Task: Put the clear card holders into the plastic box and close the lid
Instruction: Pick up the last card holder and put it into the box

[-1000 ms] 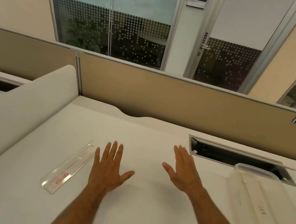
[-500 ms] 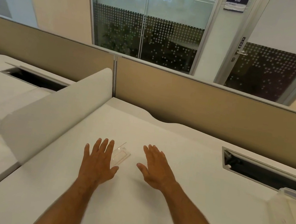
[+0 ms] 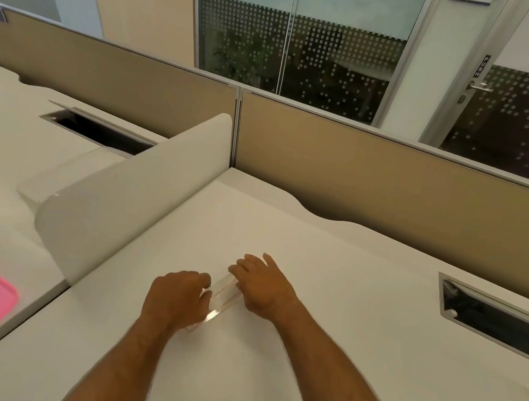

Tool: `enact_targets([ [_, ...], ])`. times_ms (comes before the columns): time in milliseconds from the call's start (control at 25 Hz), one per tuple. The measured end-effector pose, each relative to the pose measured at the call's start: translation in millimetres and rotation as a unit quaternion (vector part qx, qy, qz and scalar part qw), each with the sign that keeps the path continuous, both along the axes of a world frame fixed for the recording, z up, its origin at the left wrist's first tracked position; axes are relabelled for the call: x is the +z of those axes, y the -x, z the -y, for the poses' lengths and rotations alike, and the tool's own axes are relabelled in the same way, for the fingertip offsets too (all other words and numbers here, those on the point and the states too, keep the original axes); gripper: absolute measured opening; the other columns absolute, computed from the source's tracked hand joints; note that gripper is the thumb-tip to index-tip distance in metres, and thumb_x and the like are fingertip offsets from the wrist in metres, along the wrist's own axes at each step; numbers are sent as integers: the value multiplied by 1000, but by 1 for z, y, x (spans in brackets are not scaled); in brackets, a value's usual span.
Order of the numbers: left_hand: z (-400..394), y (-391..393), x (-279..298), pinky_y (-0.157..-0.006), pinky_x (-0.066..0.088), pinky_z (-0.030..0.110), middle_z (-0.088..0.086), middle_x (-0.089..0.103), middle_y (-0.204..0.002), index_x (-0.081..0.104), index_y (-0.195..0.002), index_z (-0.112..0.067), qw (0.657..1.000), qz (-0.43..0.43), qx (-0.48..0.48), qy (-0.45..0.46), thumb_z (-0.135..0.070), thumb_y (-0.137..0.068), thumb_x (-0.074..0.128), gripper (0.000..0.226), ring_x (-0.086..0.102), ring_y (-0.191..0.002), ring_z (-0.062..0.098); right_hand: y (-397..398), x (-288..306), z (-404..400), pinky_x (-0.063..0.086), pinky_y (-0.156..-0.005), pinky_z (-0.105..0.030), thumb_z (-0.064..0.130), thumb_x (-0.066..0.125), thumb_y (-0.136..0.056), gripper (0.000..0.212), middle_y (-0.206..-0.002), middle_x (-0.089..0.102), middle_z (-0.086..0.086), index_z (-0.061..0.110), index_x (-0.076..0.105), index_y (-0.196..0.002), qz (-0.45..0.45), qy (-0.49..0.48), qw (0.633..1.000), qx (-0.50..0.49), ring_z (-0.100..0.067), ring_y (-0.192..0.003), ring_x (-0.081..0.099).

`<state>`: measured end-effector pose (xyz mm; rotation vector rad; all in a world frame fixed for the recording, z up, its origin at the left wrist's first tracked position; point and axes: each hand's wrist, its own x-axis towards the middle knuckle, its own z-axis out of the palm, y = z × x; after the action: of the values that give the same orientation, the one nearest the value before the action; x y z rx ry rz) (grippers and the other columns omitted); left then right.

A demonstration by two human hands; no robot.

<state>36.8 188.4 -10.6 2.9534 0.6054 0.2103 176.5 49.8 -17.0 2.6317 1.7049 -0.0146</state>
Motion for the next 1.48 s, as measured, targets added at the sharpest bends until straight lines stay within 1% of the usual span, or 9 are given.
enact_targets([
  [120,6,0,-5,-49,24,23,-4,66,-70,66,-81,-22,999,6,-40,-26,-35,-85,61,14,56,-56,18,-2,5,3,40,-97,-40,5,52,-91,32,-113,66,-10,12,56,-121,35,-4,999,-10,-32,-103,61],
  [240,13,1,-7,-46,22,21,-3,60,-53,63,-63,-20,997,24,-66,-38,-25,-74,75,17,55,-44,23,-4,9,17,46,-79,-39,0,51,-88,29,-102,69,-10,10,59,-114,36,-9,999,-2,-33,-87,62],
  [360,21,-5,-7,-47,28,24,-2,63,-56,65,-66,-19,996,48,-64,-32,-25,-77,74,16,58,-50,25,-5,11,35,47,-78,-40,0,50,-88,30,-102,68,-8,14,59,-113,7,-27,999,-16,-31,-89,60],
  [520,33,-18,1,-68,44,29,-11,74,-93,72,-96,-30,994,48,-25,99,-34,-92,58,15,65,-87,19,-3,16,67,47,-82,-37,22,48,-97,26,-112,64,-3,19,57,-121,-65,-79,993,-55,-24,-101,55],
  [680,43,-29,13,-78,50,29,-14,74,-93,76,-95,-32,970,20,-28,239,-27,-90,62,15,64,-90,13,-4,27,110,40,-96,-28,65,59,-77,75,-129,51,6,25,42,-138,-120,-74,989,-47,-13,-113,45],
  [920,65,-42,33,-79,53,29,-9,74,-82,77,-85,-24,906,37,-71,416,-31,-87,70,10,66,-80,9,-5,47,161,44,-97,-26,48,69,-80,65,-125,52,5,24,52,-138,-136,-142,975,-102,-11,-111,49],
  [1120,71,-44,56,-68,46,32,0,72,-79,75,-77,-16,868,62,-82,486,-62,-74,65,47,63,-73,18,-4,64,199,52,-90,-23,44,76,-78,61,-117,65,3,23,57,-133,-184,-235,935,-192,-7,-97,58],
  [1280,83,-46,69,-68,52,35,3,73,-92,74,-96,-20,823,98,-102,550,-59,-71,65,47,67,-89,22,-2,80,216,55,-84,-20,41,78,-77,67,-111,68,2,27,50,-137,-235,-291,894,-244,-13,-99,64],
  [1480,100,-52,80,-72,57,31,8,69,-100,63,-120,-17,760,155,-101,623,-40,-75,76,52,66,-97,25,-3,101,232,58,-81,-30,46,81,-72,76,-105,68,-1,34,46,-139,-265,-351,852,-283,-15,-97,66],
])
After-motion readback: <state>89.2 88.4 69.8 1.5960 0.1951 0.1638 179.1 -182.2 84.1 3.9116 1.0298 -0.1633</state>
